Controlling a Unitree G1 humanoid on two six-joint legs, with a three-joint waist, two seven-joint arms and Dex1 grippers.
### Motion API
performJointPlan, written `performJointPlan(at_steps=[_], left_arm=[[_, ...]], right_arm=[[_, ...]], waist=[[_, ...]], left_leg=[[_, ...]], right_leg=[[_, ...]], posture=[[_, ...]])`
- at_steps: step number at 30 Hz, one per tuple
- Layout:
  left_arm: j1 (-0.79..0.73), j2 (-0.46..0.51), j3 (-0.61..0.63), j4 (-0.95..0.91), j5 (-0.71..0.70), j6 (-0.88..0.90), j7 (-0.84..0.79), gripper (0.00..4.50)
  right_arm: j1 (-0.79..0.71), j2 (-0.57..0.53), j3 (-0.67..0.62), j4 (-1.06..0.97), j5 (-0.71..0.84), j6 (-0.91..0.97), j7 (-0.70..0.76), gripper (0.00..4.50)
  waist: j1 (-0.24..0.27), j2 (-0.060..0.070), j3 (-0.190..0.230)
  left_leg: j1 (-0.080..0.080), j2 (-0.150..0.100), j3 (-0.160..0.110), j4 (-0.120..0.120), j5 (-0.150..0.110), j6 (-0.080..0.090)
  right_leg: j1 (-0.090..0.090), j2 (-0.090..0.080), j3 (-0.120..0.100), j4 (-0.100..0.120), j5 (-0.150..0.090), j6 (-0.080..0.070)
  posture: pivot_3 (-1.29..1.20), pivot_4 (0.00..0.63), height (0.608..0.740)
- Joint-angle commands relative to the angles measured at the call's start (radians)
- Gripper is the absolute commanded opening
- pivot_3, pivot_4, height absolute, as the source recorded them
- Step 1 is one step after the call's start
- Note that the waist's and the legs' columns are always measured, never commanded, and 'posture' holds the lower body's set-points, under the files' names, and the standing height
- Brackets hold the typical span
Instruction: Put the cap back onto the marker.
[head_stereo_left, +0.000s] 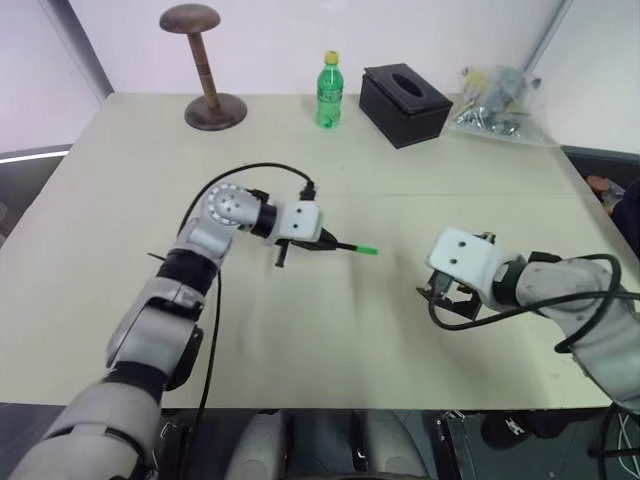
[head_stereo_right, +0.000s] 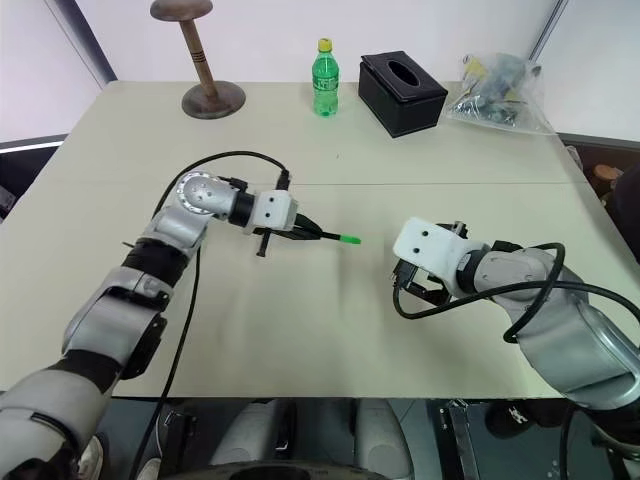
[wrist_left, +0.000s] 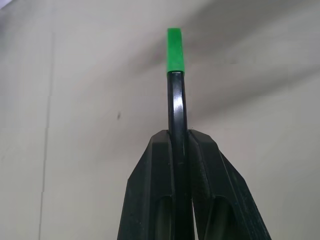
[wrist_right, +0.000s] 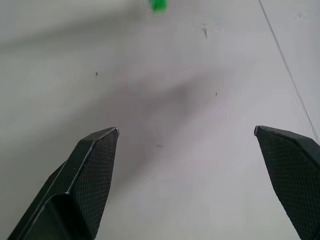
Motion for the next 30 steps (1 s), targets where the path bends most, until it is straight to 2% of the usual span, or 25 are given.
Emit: performJointPlan(at_steps=[1,8,13,18,23,30], left_arm=[[0.105,0.038,0.087,-0.217,-0.021,0.161,0.152,0.0],[0.385,0.027,0.211,-0.737,-0.087,0.697,0.378,0.0],[0.493,0.018,0.286,-0.988,-0.131,1.049,0.515,0.0],[0.549,0.054,0.304,-1.105,-0.143,1.273,0.599,0.0],[0.61,0.097,0.293,-1.179,-0.166,1.442,0.643,0.0],[0.615,0.123,0.257,-1.169,-0.2,1.468,0.675,0.0]], right_arm=[[0.002,0.035,-0.051,-0.022,-0.001,-0.001,-0.045,4.44],[0.002,0.073,-0.025,0.005,0.001,-0.028,-0.073,4.44],[-0.011,0.12,-0.015,0.008,0.018,-0.035,-0.08,4.44],[-0.017,0.178,-0.029,-0.01,0.054,-0.024,-0.084,4.44],[-0.016,0.188,-0.024,-0.012,0.066,-0.028,-0.091,4.44],[-0.025,0.19,-0.012,-0.005,0.065,-0.032,-0.098,4.44]], waist=[[0.001,0.0,0.0],[0.007,0.0,0.0],[0.004,0.0,0.0],[0.004,0.0,0.0],[0.005,0.0,0.0],[0.006,0.0,0.0]], left_leg=[[0.0,0.0,0.0,0.0,0.0,0.0],[0.0,0.0,0.0,0.0,0.0,0.0],[0.001,0.0,0.0,0.0,0.0,0.0],[0.002,0.0,0.0,0.0,0.0,0.0],[0.002,0.0,0.0,0.0,0.0,0.0],[0.003,-0.001,0.0,0.0,0.0,-0.001]], right_leg=[[0.0,0.0,0.0,0.0,0.0,0.0],[0.001,-0.001,0.0,0.0,0.0,0.0],[0.001,-0.001,0.0,0.0,0.0,0.0],[0.002,-0.001,0.0,0.0,0.0,0.0],[0.002,-0.001,0.0,0.0,0.0,0.0],[0.003,-0.002,0.0,0.0,0.0,0.0]], posture=[[0.0,0.15,0.74],[0.0,0.15,0.74],[0.0,0.15,0.74],[0.0,0.15,0.74],[0.0,0.15,0.74],[0.0,0.15,0.74]])
